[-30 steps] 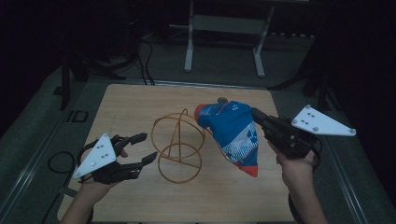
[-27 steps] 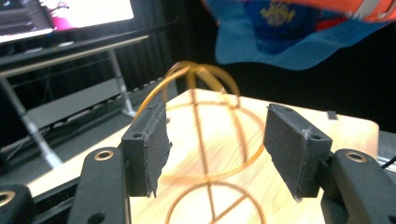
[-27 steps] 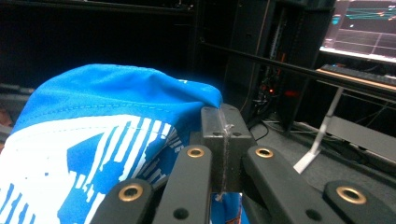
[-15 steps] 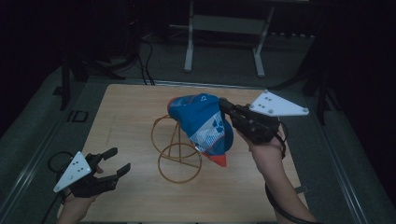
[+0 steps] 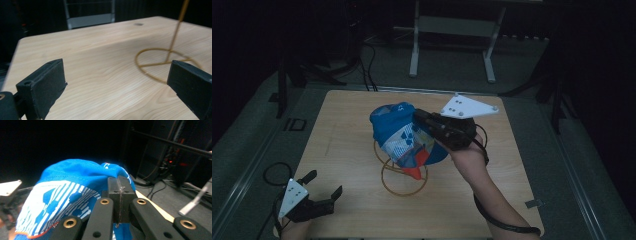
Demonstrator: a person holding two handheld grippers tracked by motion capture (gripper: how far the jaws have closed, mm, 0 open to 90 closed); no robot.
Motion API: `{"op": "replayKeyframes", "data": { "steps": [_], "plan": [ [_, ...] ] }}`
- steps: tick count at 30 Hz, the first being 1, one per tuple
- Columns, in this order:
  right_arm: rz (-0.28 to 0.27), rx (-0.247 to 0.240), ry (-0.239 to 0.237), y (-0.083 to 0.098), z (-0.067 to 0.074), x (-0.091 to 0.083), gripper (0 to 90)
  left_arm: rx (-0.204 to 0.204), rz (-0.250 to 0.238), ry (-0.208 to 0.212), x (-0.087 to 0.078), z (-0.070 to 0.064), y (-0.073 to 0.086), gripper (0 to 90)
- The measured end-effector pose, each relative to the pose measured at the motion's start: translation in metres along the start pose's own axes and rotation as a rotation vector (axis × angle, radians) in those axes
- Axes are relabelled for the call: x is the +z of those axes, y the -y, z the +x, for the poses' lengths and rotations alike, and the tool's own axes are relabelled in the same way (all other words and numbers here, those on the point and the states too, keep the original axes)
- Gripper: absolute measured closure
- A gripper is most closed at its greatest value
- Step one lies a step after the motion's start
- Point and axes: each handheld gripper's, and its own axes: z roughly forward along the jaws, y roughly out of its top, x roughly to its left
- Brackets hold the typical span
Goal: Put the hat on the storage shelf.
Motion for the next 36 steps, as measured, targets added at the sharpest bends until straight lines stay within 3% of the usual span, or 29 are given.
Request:
{"op": "replayKeyframes", "data": {
  "steps": [5,12,18,26,36],
  "plan": [
    [0.006,0.003,-0.042,-0.003,0.008,0.012,90.0,-0.007,0.022,-0.047,0.000,0.004,0.010,2.1],
    [0.007,-0.024,-0.073,-0.008,0.020,0.025,90.0,-0.012,0.030,-0.071,0.001,0.004,0.016,2.1],
    [0.073,-0.030,-0.104,0.001,0.023,0.048,90.0,-0.023,0.043,-0.071,0.003,0.004,0.019,2.1],
    [0.113,-0.015,-0.077,0.018,0.017,0.055,90.0,-0.036,0.042,-0.075,0.003,0.005,0.020,2.1],
    [0.148,-0.015,-0.081,0.031,0.013,0.059,90.0,-0.032,0.048,-0.068,0.004,0.004,0.020,2.1]
  ]
}}
